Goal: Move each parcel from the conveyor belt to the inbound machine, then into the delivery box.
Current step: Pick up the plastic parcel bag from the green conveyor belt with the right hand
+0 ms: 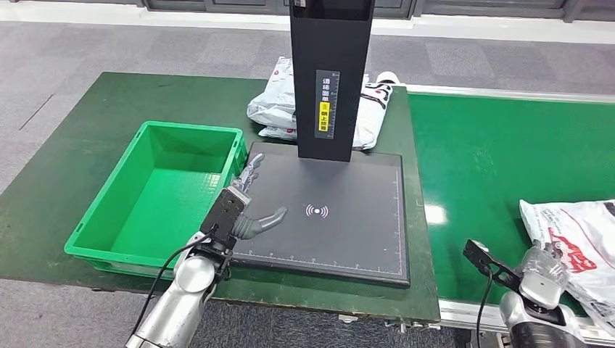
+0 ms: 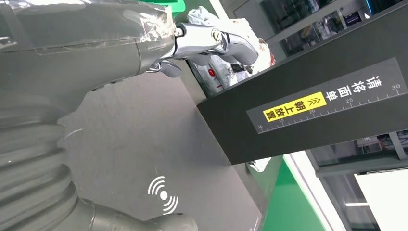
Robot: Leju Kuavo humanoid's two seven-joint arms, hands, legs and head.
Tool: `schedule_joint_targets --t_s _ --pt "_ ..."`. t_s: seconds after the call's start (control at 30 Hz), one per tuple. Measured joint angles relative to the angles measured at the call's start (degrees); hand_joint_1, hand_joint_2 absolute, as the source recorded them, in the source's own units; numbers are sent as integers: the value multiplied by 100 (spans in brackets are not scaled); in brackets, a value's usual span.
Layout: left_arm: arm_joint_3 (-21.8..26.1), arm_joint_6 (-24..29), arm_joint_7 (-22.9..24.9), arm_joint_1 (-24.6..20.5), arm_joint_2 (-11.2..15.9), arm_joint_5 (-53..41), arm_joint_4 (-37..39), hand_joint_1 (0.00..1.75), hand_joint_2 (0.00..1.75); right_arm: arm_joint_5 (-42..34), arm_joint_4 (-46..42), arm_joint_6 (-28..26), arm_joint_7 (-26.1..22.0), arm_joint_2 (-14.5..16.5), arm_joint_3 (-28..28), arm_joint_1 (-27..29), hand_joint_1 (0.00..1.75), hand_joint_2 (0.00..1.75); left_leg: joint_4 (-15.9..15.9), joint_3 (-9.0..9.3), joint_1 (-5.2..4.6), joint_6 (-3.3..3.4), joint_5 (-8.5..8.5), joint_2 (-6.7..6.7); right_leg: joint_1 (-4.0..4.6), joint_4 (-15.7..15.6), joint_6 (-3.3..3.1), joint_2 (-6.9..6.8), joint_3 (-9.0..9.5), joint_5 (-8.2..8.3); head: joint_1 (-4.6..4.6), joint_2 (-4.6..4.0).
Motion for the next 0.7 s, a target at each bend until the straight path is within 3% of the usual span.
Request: schedule_joint_targets --t_s 0.33,0.7 --pt "97 3 -7 -6 -27 -28 53 0 175 399 144 -72 243 5 75 -181 0 175 0 -3 0 0 0 -4 -1 0 0 -3 0 0 -1 0" --pt "164 8 69 3 -36 -103 32 0 175 856 -948 149 346 83 75 23 0 175 0 -2 0 0 2 -2 0 0 0 -2 0 0 -1 0"
